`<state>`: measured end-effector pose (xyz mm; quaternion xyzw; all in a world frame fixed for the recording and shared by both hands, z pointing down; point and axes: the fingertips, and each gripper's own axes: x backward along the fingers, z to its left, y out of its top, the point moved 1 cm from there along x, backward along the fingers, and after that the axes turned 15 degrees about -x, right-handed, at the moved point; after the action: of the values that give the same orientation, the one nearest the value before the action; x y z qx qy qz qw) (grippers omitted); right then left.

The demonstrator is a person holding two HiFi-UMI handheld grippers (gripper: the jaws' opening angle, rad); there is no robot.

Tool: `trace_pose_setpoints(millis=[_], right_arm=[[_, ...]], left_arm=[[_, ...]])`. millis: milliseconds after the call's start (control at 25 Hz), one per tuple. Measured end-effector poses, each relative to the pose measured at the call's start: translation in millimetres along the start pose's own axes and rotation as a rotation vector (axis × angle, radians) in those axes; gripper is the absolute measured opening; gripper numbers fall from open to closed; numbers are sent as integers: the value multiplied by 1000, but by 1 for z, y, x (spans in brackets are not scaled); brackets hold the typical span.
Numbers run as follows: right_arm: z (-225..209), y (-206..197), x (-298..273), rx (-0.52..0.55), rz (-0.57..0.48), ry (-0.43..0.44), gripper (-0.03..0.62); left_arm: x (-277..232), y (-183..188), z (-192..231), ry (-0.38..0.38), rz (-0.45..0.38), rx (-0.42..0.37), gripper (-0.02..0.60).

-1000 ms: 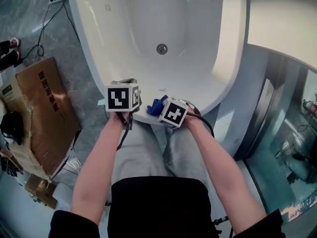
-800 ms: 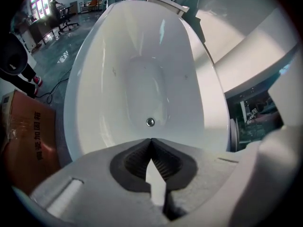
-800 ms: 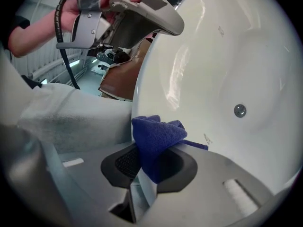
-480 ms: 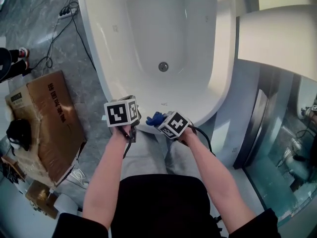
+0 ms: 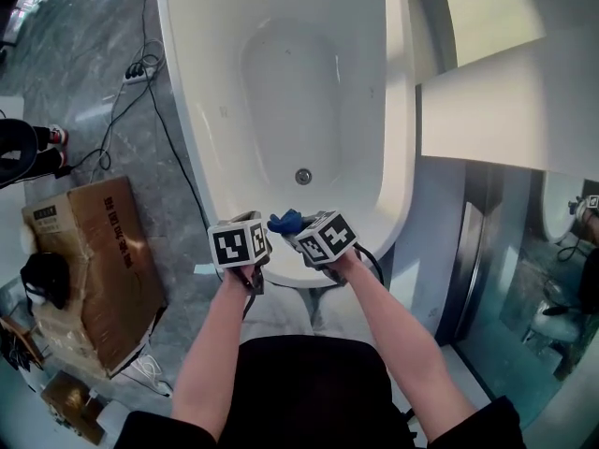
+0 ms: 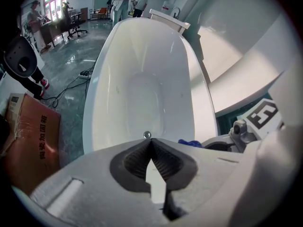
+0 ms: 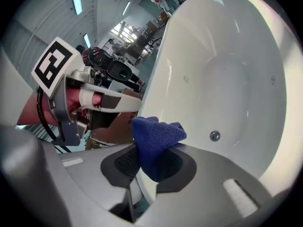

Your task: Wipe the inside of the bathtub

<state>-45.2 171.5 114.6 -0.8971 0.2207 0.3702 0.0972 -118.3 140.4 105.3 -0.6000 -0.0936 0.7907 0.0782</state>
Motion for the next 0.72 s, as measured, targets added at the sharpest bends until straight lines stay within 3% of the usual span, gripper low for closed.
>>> trace_pose_setpoints(millis=[200, 440, 600, 720], right_arm=[[13, 45, 37, 50, -101, -76, 67], [46, 90, 99, 90, -278, -80, 69], [74, 140, 148, 193, -410, -97, 69], [94, 171, 192, 280, -504, -127, 69]], left_arm=[[30, 41, -3, -3, -79, -24, 3], [74, 94, -17, -8, -203, -40, 3], [109, 139, -12, 13, -292, -69, 3], [142, 189, -21, 9, -419, -119, 3]])
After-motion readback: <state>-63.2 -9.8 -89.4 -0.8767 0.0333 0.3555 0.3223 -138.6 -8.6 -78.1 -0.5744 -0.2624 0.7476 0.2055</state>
